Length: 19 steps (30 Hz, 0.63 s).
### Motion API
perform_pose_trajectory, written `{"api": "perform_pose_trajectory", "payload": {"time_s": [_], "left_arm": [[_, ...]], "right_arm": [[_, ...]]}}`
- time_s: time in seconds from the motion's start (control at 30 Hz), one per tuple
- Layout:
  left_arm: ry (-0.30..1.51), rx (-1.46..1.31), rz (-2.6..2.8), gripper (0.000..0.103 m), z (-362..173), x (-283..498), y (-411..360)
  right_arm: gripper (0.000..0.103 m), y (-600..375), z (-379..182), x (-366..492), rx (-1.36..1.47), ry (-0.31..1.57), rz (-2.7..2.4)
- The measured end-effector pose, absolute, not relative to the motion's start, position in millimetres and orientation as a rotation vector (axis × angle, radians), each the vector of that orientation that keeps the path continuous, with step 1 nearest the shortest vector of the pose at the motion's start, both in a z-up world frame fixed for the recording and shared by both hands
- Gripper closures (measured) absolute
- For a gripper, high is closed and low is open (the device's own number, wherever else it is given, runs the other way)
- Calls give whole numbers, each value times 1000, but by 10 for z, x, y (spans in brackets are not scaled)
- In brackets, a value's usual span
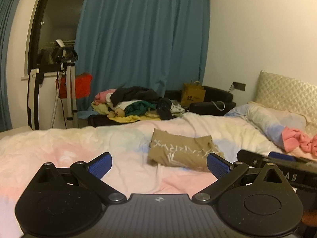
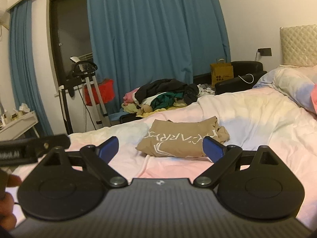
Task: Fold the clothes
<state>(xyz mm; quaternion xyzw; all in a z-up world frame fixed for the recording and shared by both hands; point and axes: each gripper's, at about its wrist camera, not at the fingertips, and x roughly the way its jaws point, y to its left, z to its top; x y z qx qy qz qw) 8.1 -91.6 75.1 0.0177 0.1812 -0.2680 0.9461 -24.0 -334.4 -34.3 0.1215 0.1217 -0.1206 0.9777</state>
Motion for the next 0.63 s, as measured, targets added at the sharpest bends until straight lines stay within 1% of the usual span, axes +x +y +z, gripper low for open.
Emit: {"api": "perform_pose_trajectory", "payload": {"time_s": [0.27,0.63], "left_arm": [[386,55,-527,0,688,82,-937],[391,64,-509,0,694,63,-893]], "right_arm": [[10,-3243,-384,-225,181,271,-263],[10,-3236,-390,-246,179,287,-300]]}}
